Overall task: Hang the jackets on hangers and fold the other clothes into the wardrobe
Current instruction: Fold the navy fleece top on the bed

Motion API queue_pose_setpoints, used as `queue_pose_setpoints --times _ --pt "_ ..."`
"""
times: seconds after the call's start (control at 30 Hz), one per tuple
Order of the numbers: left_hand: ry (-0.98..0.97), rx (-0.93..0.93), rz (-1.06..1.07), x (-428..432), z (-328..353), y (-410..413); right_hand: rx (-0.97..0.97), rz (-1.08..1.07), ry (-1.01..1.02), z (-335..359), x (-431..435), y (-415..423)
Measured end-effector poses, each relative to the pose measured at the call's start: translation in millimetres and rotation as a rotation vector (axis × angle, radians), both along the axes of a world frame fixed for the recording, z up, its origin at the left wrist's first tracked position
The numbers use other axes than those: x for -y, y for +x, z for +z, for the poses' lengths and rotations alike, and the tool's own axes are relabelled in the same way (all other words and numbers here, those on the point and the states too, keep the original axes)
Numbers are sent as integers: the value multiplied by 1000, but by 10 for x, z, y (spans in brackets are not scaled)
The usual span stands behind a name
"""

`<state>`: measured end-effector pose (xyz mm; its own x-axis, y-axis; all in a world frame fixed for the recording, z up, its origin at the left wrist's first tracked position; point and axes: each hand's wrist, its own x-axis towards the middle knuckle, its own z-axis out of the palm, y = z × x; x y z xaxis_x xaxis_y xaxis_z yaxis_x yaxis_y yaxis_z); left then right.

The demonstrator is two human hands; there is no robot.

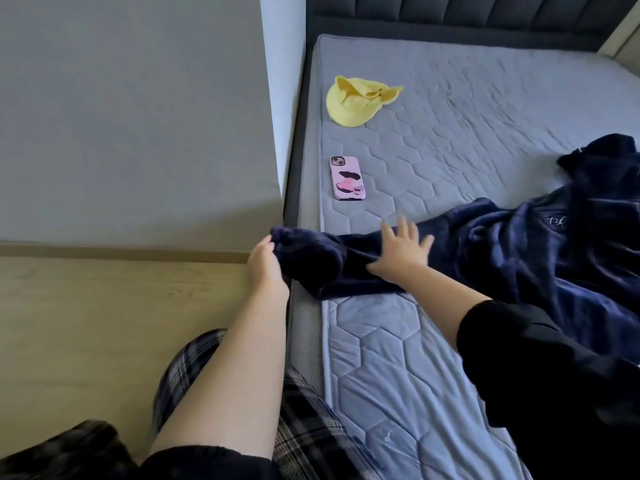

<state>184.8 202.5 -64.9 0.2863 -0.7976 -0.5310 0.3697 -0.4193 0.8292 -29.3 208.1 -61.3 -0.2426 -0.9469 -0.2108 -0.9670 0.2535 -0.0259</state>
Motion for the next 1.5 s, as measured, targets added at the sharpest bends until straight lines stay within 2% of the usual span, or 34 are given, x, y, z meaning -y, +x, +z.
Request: queue_pose_setpoints --times 0.03,0.1,0.2,0.27,0.33,0.4,0.47,0.53,0.6,0.67,0.73,0.8,0.87,0.9,0.93,1.0,1.07,1.17,1.33,1.43,1.5 --pt "-54 64 -72 -19 18 -84 -81 -61 97 -75 -56 -200" --pt "-152 241 -245 -94 24 -238 -102 -204 204 -202 -179 -492" --pt "-241 468 -427 -171 -68 -309 163 -334 72 -302 -267 -596" --pt "-275 586 -410 -141 -94 -282 365 -418 -69 -184 -202 -501" --pt "-310 679 -318 -104 -75 -265 467 -438 -178 -15 -30 -392" --pt "-425 772 -258 -111 -50 -294 514 -393 -231 189 149 -214" --pt "-541 810 -230 -142 -27 -328 682 -304 -284 447 228 104" --pt "-585 767 -220 -152 -9 -332 888 -172 -343 660 224 472" --pt "-537 658 -202 -121 -24 -276 1158 -92 -300 830 194 814" --pt "-430 561 -141 -119 -15 -192 1223 46 -215 882 179 1016" --pt "-316 463 -103 -151 29 -151 1079 138 -187 802 197 1002" --pt "-247 430 -169 -160 59 -180 752 127 -244 634 188 794" --pt "-203 500 -342 -146 20 -244 302 42 -252 430 113 432" --pt "-187 543 -455 -145 -29 -280 172 -34 -185 324 46 219" --pt "-171 577 -563 -167 -85 -315 130 -126 -77 220 -47 8" --pt "-111 623 -758 -240 -172 -348 205 -310 130 -7 -257 -370" --pt "-54 694 -887 -281 -210 -351 291 -383 171 -170 -429 -586" --pt "-84 727 -891 -293 -207 -351 352 -366 -59 -195 -433 -546" --pt "-231 627 -624 -211 -78 -355 755 -288 -388 403 -95 -46" --pt "-343 322 -638 -256 -5 -414 1047 -186 -416 868 1 259" --pt "-355 220 -658 -300 39 -481 1150 -77 -438 1072 27 436"
